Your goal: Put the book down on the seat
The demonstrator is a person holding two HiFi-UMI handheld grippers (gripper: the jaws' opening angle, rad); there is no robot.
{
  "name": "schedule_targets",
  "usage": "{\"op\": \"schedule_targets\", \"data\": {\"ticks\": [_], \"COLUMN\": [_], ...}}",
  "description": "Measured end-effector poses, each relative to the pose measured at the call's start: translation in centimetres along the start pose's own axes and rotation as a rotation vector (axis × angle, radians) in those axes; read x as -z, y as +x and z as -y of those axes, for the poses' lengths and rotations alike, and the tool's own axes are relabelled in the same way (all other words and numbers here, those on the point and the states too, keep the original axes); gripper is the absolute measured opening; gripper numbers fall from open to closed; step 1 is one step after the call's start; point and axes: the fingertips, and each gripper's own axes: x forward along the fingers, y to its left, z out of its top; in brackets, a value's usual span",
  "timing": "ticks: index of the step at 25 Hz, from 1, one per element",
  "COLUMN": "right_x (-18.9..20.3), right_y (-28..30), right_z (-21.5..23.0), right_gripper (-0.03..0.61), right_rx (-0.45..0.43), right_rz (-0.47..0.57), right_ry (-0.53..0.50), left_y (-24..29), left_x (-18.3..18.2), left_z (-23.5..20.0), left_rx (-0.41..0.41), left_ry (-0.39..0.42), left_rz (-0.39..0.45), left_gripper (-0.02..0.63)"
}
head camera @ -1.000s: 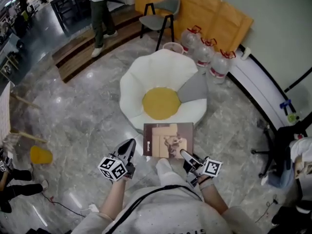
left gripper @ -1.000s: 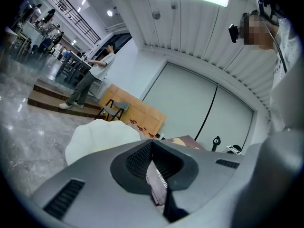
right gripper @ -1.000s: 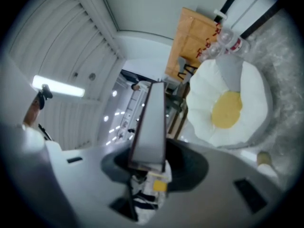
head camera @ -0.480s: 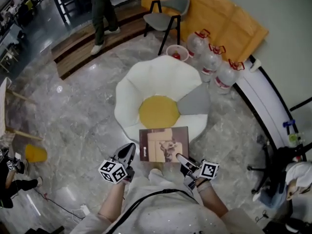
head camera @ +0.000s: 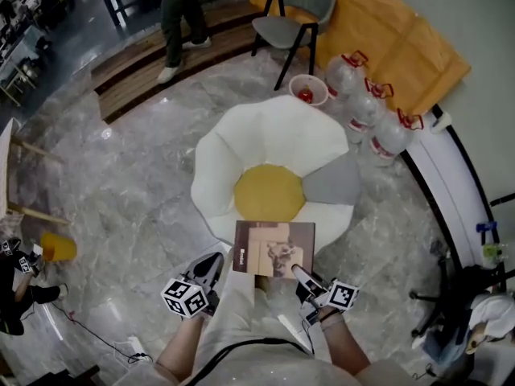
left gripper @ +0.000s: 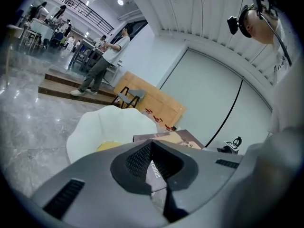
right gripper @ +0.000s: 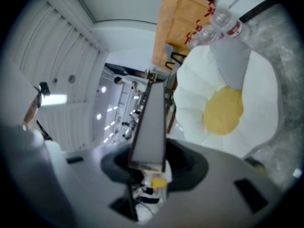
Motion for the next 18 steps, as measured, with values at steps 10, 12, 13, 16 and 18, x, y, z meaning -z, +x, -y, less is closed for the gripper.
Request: {"op": "schedule_targets", "data": {"ticks": [10, 12, 13, 16, 18], "right_x": [-0.4, -0.8, -1.1, -2.1, -2.9], "right_y": [4.2, 5.5, 6.1, 7.9, 9.3], "right_z": [6.7, 8.5, 9.3, 11.4, 12.7], "right_gripper": [0.163, 0.163, 0.163, 0.163, 0.163], "right_rx": [0.132, 0.147, 0.151, 0.147, 0.141], "right_rz": [0.053, 0.073, 0.082, 0.099, 0.101], "right_ry": [-0.013, -0.001, 0.008, 0.017, 0.019], "left_y": [3.7, 5.3, 6.1, 8.3, 9.7], "left_x": [4.8, 5.5, 5.8, 6.7, 7.1], "left_z": [-5.0, -6.2, -6.8, -8.6, -10.1], "left_rx": [-0.017, -0.010, -0.009, -0.009, -0.014], "left_ry": [-0.074, -0.081, -0.083, -0.087, -0.090], "left_rz": [-0.057, -0.065, -0.067, -0.067, -0.064], "left_gripper": [0.025, 0.025, 0.025, 0.025, 0.025]}}
